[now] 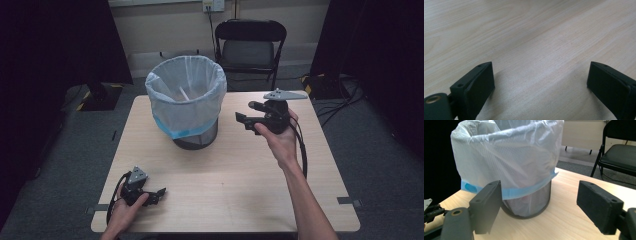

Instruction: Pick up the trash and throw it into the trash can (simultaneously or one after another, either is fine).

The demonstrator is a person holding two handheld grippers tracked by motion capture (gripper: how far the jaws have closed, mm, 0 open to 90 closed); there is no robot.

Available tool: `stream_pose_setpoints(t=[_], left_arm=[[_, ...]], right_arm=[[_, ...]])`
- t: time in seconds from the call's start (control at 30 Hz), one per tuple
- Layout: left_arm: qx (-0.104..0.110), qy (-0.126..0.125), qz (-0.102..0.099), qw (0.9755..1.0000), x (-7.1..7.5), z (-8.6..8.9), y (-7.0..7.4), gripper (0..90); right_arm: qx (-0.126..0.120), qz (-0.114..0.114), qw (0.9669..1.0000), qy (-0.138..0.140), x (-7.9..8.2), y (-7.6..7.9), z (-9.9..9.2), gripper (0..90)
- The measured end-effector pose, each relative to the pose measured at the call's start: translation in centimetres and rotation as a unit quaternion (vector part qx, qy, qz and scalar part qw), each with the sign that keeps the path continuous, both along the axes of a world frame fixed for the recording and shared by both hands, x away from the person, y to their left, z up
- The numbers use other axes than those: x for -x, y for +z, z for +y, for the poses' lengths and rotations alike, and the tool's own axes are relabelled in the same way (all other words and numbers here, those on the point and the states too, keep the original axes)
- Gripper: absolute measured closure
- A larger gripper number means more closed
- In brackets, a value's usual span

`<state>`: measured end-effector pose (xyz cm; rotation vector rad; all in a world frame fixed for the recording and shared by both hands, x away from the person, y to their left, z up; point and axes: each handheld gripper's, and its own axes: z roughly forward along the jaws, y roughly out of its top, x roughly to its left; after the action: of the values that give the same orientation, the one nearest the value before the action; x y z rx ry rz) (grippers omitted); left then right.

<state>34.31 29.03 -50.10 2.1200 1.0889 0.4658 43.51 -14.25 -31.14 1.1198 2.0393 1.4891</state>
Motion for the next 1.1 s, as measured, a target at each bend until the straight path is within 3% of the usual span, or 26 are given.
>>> stream_pose_setpoints(t=[0.2,0.7,1.1], left_arm=[[0.000,0.000,0.000,1.0000,0.0,0.0,0.0,6.9],[0.000,0.000,0.000,1.0000,0.0,0.0,0.0,6.9],[0.000,0.000,0.000,1.0000,0.0,0.0,0.0,6.9]], right_arm=[[0.007,0.005,0.9998,-0.018,1.0,-1.4,-1.3,15.1],[0.030,0.033,0.9982,-0.040,2.6,-4.3,-3.5,15.8],[0.041,0.064,0.9950,-0.064,4.6,-8.4,-5.5,16.0]])
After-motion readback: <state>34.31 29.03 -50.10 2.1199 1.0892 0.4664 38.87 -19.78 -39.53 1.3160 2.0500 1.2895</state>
